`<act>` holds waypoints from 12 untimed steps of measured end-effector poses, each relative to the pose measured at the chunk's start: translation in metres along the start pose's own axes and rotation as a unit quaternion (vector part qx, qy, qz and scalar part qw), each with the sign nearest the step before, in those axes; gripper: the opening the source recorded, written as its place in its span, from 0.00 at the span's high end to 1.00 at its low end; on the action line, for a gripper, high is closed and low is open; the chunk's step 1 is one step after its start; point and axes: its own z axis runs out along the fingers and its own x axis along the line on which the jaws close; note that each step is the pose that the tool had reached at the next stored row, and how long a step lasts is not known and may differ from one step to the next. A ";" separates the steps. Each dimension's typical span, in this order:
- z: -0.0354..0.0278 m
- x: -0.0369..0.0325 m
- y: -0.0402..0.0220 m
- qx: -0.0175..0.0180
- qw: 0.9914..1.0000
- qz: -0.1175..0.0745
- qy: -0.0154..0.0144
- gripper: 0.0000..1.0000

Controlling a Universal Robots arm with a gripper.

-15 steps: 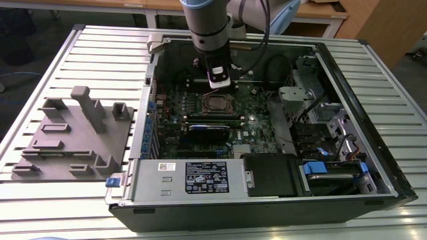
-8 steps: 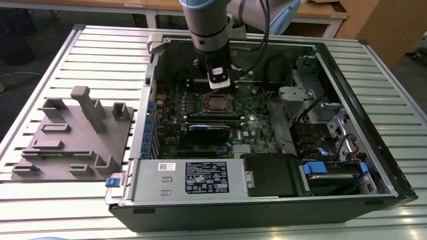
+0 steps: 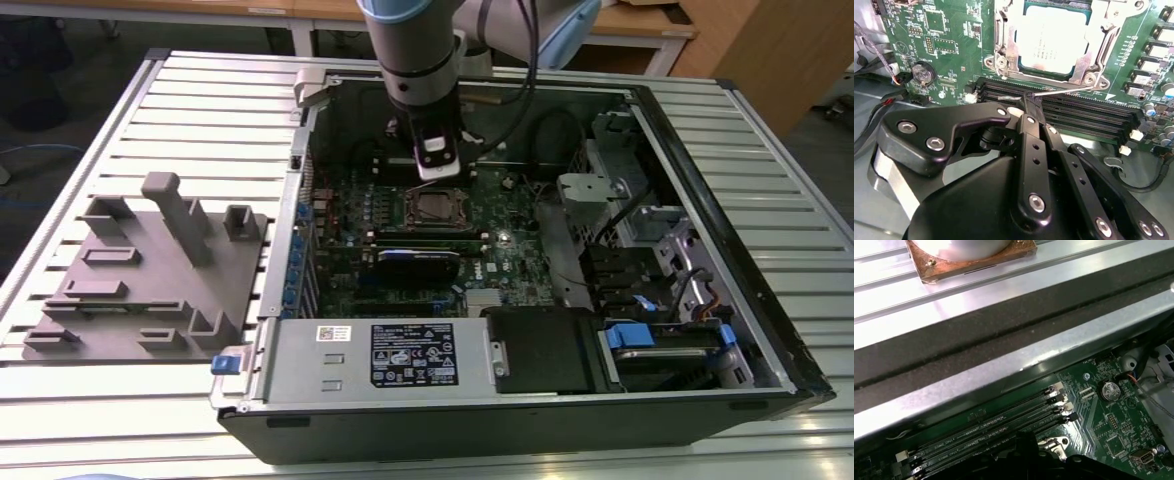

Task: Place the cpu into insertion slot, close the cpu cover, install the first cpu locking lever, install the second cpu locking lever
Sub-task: 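Install the first cpu locking lever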

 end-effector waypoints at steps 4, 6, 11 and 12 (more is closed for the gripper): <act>0.0007 0.0001 -0.0002 0.001 1.000 0.007 -0.002 0.90; 0.0009 0.0001 -0.0002 0.001 1.000 0.011 -0.003 0.90; 0.0016 0.0001 -0.0005 0.002 1.000 0.022 -0.007 0.90; 0.0019 0.0002 -0.0005 0.003 1.000 0.023 -0.007 0.90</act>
